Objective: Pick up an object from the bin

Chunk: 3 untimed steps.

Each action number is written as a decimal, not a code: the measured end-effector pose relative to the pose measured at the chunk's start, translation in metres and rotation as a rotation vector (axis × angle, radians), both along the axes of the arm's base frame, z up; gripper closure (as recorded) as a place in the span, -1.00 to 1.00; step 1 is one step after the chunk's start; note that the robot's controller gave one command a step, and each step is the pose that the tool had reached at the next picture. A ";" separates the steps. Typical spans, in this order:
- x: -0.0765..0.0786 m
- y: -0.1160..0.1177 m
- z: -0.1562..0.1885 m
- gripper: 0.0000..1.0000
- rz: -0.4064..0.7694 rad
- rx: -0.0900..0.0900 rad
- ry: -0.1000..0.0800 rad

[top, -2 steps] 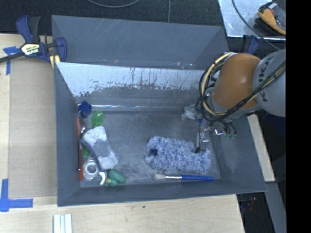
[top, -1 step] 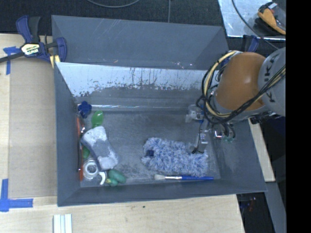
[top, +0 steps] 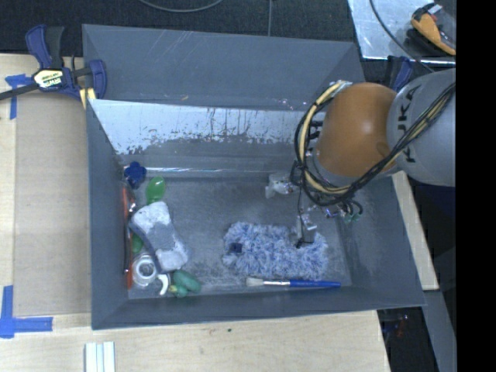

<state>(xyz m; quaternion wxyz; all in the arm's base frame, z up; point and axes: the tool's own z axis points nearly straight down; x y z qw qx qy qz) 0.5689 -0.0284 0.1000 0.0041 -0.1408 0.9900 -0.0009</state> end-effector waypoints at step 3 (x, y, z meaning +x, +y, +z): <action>-0.035 0.042 -0.028 1.00 0.087 -0.005 -0.016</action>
Offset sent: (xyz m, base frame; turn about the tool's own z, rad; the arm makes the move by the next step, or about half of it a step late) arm -0.0377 0.0439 -0.0300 -0.0897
